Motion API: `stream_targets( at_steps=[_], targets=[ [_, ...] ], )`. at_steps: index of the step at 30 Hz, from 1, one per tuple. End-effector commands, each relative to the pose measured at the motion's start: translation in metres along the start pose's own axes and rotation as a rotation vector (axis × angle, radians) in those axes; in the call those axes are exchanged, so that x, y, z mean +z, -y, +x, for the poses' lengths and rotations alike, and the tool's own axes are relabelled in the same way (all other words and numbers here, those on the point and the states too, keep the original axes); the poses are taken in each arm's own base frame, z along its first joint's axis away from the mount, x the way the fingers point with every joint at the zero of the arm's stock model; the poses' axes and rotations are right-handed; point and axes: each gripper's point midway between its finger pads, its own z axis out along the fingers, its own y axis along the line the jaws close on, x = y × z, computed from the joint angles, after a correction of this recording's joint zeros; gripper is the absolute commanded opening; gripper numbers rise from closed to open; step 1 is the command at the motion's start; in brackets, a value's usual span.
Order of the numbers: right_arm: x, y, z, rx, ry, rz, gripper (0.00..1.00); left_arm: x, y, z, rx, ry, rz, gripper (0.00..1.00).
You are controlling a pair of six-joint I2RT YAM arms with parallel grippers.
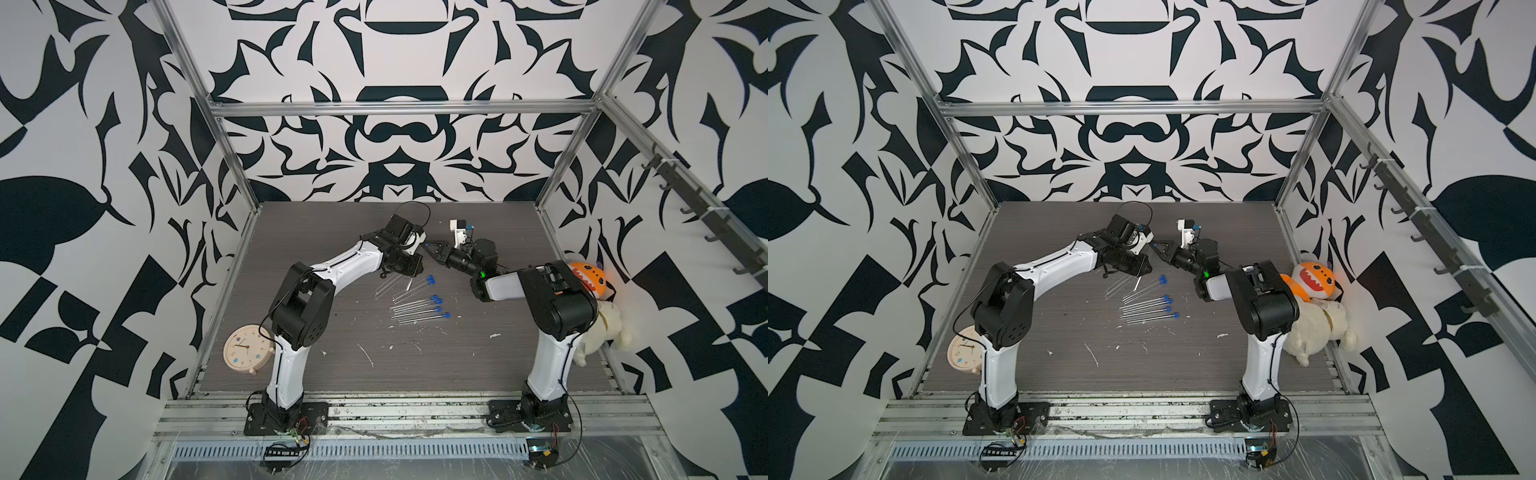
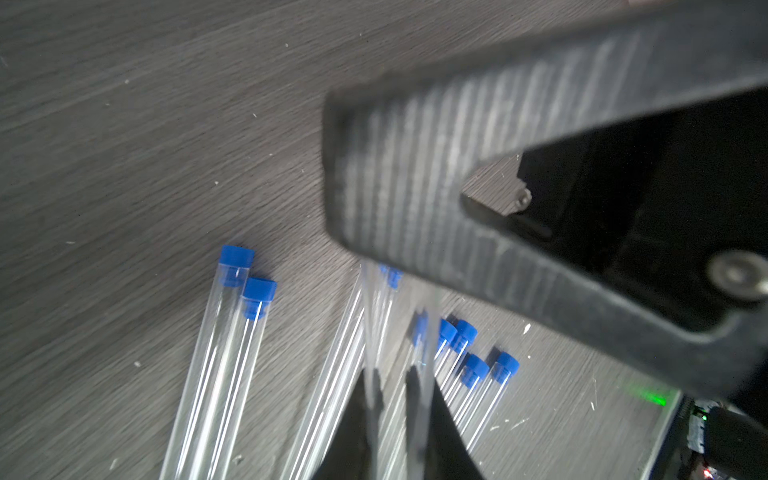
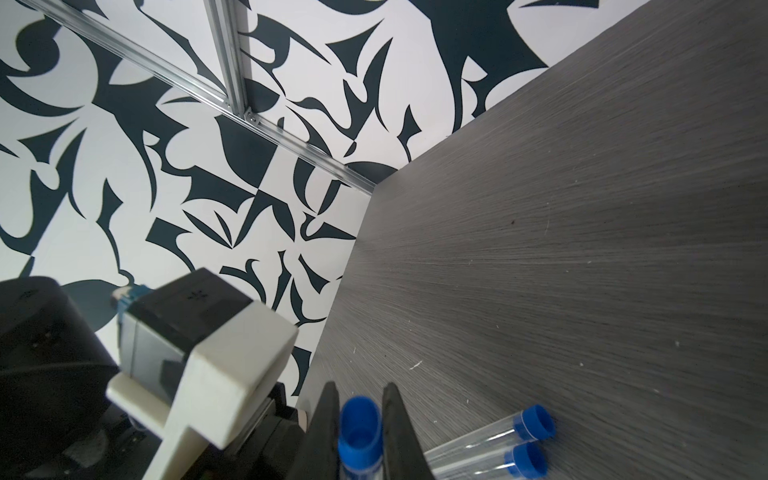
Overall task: Remove stoppers from test tubes
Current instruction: Pick up the test tube at the center of the board, then open the stopper on the test tube.
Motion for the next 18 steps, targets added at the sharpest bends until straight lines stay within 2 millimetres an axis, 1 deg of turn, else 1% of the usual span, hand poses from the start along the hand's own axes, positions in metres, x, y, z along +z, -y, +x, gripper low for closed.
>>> stream_targets(
  at_steps=[1, 8, 14, 18],
  targets=[
    [-0.001, -0.036, -0.028, -0.132, 0.051, -0.038, 0.0, -0.008, 0.002, 0.008, 0.015, -0.018, 0.0, 0.0],
    [-0.003, -0.04, -0.037, -0.191, 0.048, 0.013, 0.0, -0.011, 0.002, 0.011, 0.025, -0.027, -0.005, 0.0],
    [-0.005, -0.038, -0.049, -0.162, 0.083, 0.019, 0.0, -0.013, 0.002, 0.014, 0.031, -0.035, -0.007, 0.0],
    [-0.005, -0.041, -0.057, -0.145, 0.103, -0.003, 0.03, -0.014, 0.001, 0.017, 0.035, -0.042, -0.008, 0.0]
  ],
)
